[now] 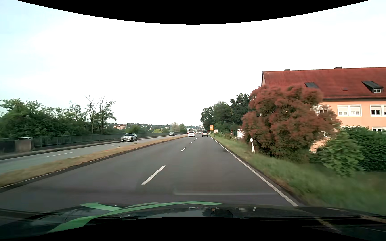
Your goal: Follow the waypoints while adhering to traffic rules and regulations
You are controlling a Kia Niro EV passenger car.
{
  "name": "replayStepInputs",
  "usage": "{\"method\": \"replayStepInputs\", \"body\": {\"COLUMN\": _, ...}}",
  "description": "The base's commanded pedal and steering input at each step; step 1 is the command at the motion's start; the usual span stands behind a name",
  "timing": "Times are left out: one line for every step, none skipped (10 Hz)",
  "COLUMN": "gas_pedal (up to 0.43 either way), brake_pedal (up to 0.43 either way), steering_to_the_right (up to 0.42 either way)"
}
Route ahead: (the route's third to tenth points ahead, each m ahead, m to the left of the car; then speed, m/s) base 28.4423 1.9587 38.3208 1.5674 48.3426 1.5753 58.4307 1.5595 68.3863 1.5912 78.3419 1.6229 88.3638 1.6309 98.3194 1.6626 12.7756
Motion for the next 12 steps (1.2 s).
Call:
{"method": "replayStepInputs", "body": {"gas_pedal": 0.13, "brake_pedal": 0.0, "steering_to_the_right": -0.002}}
{"method": "replayStepInputs", "body": {"gas_pedal": 0.13, "brake_pedal": 0.0, "steering_to_the_right": -0.002}}
{"method": "replayStepInputs", "body": {"gas_pedal": 0.13, "brake_pedal": 0.0, "steering_to_the_right": -0.002}}
{"method": "replayStepInputs", "body": {"gas_pedal": 0.13, "brake_pedal": 0.0, "steering_to_the_right": -0.002}}
{"method": "replayStepInputs", "body": {"gas_pedal": 0.13, "brake_pedal": 0.0, "steering_to_the_right": -0.002}}
{"method": "replayStepInputs", "body": {"gas_pedal": 0.13, "brake_pedal": 0.0, "steering_to_the_right": -0.002}}
{"method": "replayStepInputs", "body": {"gas_pedal": 0.13, "brake_pedal": 0.0, "steering_to_the_right": -0.002}}
{"method": "replayStepInputs", "body": {"gas_pedal": 0.13, "brake_pedal": 0.0, "steering_to_the_right": -0.002}}
{"method": "replayStepInputs", "body": {"gas_pedal": 0.13, "brake_pedal": 0.0, "steering_to_the_right": -0.002}}
{"method": "replayStepInputs", "body": {"gas_pedal": 0.13, "brake_pedal": 0.0, "steering_to_the_right": -0.002}}
{"method": "replayStepInputs", "body": {"gas_pedal": 0.13, "brake_pedal": 0.0, "steering_to_the_right": -0.003}}
{"method": "replayStepInputs", "body": {"gas_pedal": 0.13, "brake_pedal": 0.0, "steering_to_the_right": -0.003}}
